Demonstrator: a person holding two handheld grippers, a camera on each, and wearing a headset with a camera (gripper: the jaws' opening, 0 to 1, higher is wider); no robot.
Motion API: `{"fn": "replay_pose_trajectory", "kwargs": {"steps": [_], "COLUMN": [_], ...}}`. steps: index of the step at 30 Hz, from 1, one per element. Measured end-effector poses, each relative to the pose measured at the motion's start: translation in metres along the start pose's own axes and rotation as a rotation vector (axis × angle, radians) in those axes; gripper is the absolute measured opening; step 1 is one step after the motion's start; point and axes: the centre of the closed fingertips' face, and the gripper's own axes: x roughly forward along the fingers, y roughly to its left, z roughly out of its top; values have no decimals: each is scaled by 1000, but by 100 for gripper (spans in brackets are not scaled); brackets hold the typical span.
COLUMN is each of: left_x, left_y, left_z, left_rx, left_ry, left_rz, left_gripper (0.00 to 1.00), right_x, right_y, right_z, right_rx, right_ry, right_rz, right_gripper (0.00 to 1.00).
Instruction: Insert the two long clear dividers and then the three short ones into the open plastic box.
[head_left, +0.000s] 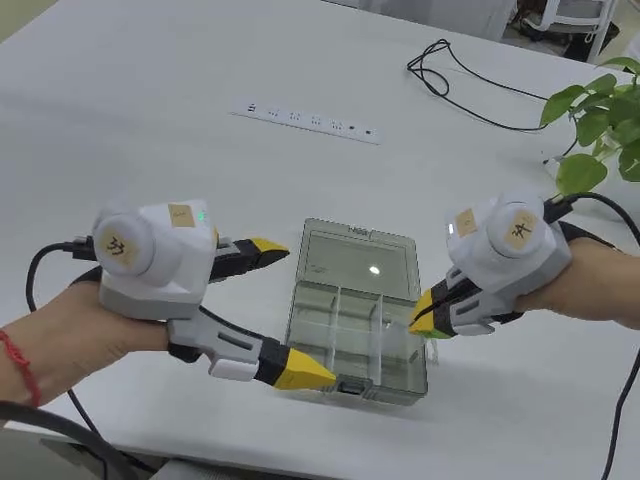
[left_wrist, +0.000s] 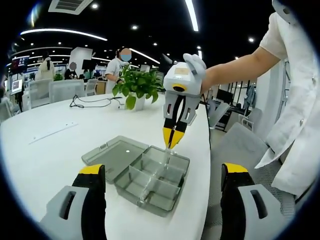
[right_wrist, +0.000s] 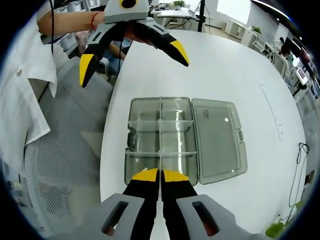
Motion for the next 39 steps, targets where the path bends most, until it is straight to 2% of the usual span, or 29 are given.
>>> {"fn": "replay_pose_trajectory", "kwargs": {"steps": [9, 22, 39], "left_x": [-2, -4, -6], "left_y": [1, 1, 4], "left_z": [0, 0, -1], "left_rx": [-6, -11, -9], "left_ry": [-4, -10, -1], "left_rz": [6, 13, 12], "left_gripper": [98, 98, 100], "right_x": [3, 11, 27], "right_y": [0, 0, -1], "right_z": [-2, -4, -11], "right_rx": [14, -10, -1], "right_ry": [-23, -57, -47], "right_rz": [4, -7, -17], "right_gripper": [3, 3, 3]}}
